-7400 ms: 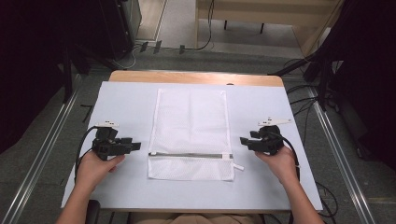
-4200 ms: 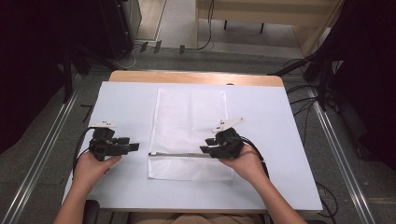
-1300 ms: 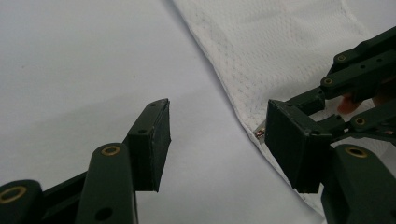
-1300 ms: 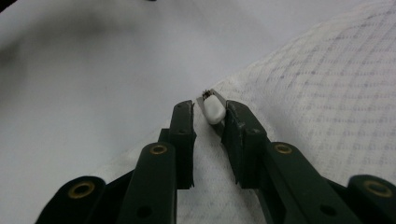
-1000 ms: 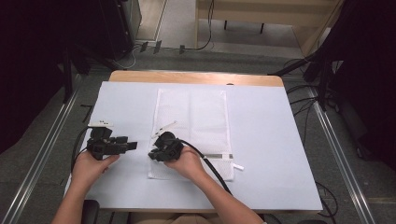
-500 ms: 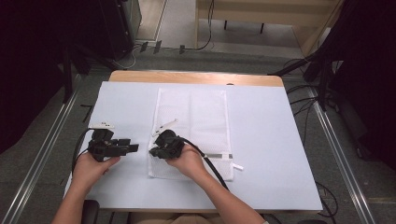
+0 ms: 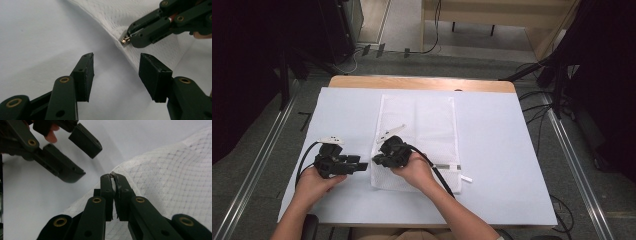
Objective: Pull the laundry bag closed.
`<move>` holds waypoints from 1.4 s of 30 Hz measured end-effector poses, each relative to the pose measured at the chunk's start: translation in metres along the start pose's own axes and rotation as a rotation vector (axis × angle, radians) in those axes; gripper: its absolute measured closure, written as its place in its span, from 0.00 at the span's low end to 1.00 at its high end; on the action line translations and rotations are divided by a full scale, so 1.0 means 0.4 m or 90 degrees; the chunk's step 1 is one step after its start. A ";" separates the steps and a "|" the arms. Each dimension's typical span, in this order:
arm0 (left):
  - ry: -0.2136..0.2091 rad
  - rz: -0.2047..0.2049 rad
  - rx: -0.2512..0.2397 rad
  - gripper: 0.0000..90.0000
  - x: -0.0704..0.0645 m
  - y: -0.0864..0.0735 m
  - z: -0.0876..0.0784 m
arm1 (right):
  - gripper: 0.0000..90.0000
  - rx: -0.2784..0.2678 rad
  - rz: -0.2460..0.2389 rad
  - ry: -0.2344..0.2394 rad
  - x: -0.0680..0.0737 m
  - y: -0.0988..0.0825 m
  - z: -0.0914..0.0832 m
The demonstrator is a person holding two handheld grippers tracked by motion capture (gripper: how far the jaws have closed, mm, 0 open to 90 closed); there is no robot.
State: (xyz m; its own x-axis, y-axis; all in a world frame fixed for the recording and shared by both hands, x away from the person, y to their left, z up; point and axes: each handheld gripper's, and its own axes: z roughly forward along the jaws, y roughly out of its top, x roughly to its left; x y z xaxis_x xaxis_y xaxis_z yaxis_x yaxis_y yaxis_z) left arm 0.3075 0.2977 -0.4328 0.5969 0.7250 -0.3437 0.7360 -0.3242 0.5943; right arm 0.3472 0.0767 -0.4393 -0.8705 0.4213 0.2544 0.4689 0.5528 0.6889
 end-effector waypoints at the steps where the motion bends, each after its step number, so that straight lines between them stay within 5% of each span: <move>1: 0.000 0.006 0.003 0.52 -0.002 0.000 0.002 | 0.97 -0.003 0.000 0.000 0.001 0.001 -0.002; 35: -0.039 0.026 0.035 0.67 -0.012 0.027 0.081 | 0.98 -0.025 0.005 0.043 0.007 0.016 -0.039; 42: -0.052 0.032 0.034 0.85 -0.014 0.029 0.079 | 0.98 -0.025 0.013 0.062 0.002 0.015 -0.038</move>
State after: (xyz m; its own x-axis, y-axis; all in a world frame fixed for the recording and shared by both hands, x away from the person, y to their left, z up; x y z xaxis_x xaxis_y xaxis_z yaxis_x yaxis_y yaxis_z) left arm 0.3228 0.2709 -0.4469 0.6560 0.6554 -0.3743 0.7193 -0.3928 0.5730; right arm 0.3472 0.0693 -0.4245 -0.8720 0.3595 0.3323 0.4824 0.5153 0.7084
